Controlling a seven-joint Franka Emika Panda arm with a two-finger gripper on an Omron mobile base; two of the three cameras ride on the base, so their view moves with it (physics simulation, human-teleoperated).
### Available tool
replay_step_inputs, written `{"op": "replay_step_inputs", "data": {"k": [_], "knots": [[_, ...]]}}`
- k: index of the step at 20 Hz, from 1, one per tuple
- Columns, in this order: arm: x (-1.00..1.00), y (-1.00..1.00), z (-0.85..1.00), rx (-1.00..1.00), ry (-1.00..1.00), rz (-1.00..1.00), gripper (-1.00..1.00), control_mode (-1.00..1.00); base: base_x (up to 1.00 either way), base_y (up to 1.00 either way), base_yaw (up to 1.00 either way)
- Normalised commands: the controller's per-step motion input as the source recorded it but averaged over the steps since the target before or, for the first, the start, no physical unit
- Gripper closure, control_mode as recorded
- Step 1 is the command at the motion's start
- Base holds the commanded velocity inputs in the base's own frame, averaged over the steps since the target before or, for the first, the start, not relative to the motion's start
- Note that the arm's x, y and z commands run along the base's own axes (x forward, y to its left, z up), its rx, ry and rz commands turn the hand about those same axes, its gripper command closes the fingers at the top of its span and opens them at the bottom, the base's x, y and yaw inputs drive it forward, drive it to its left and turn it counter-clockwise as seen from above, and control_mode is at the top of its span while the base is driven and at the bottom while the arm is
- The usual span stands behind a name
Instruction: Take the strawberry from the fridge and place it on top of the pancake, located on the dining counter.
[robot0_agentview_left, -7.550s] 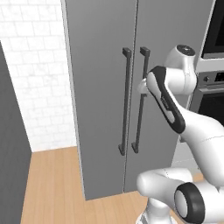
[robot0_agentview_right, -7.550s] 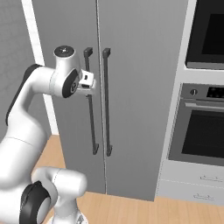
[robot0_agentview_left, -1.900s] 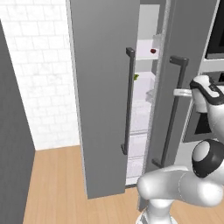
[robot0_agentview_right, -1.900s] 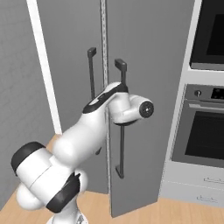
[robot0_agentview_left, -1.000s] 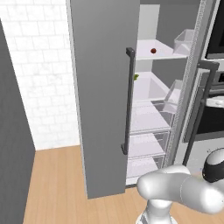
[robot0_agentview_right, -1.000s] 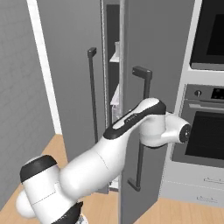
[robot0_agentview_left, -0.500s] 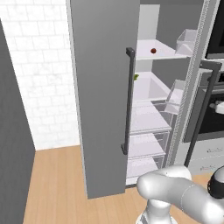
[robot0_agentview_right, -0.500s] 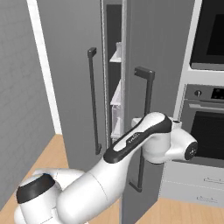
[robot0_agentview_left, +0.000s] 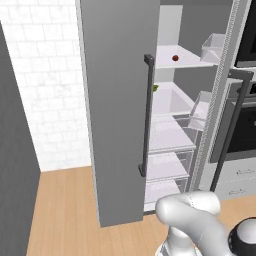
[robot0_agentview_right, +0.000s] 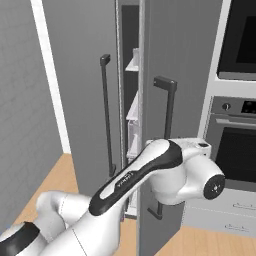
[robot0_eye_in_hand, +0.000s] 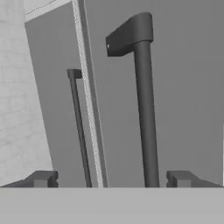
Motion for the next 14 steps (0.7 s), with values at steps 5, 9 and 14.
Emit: {"op": "replay_step_inputs", "data": {"k": [5,9,14], "knots": [[-0.41,0.6,0.22,-0.24,0.0,-0.25,-1.0,-1.0,0.0,0.0,0.0],[-0.21,0.71,0.22,-0.26,0.0,-0.23,-1.0,-1.0,0.0,0.0,0.0],[-0.05,0.83,0.32,-0.26,0.02,-0.26,-1.0,-1.0,0.0,0.0,0.0]]}}
